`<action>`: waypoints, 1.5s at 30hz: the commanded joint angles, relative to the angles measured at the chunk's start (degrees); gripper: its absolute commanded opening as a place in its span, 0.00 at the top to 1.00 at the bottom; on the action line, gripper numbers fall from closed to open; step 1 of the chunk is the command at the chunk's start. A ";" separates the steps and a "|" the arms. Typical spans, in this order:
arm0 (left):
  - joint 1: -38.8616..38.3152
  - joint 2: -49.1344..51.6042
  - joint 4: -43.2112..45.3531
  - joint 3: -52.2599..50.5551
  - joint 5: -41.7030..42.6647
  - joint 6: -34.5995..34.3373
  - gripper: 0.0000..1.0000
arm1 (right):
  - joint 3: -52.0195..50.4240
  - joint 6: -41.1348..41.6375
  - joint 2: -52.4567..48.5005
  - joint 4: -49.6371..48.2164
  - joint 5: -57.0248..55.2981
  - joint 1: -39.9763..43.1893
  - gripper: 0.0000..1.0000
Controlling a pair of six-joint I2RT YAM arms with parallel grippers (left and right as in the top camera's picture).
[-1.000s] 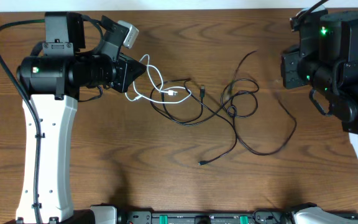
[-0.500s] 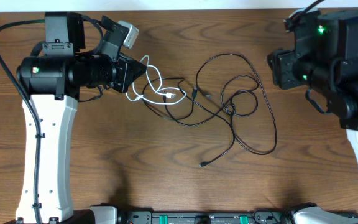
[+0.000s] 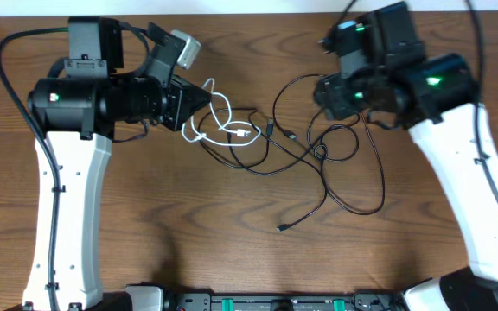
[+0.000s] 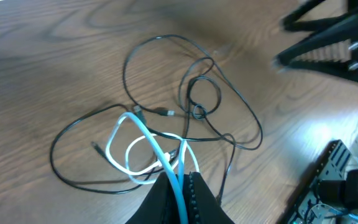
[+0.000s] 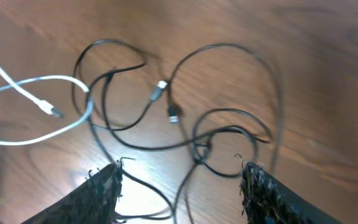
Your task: Untangle cables
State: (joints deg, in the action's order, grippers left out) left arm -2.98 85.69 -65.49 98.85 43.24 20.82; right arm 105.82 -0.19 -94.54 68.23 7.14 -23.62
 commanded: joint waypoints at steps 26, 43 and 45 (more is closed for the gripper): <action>-2.82 -1.49 0.90 1.14 1.33 2.43 0.92 | 0.87 -4.22 -2.23 0.31 3.54 -18.69 0.40; 1.73 -1.46 1.57 1.14 0.11 1.77 0.92 | 0.87 -4.09 -2.67 -0.74 -3.43 -17.18 0.39; 1.73 -1.46 1.55 1.14 -0.02 1.75 0.92 | 0.87 -3.87 -3.19 -0.72 -3.61 -17.18 0.39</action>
State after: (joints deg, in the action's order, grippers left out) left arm -1.50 85.38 -64.05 98.85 44.40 22.50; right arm 105.82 -4.01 -96.75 67.64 5.52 -41.04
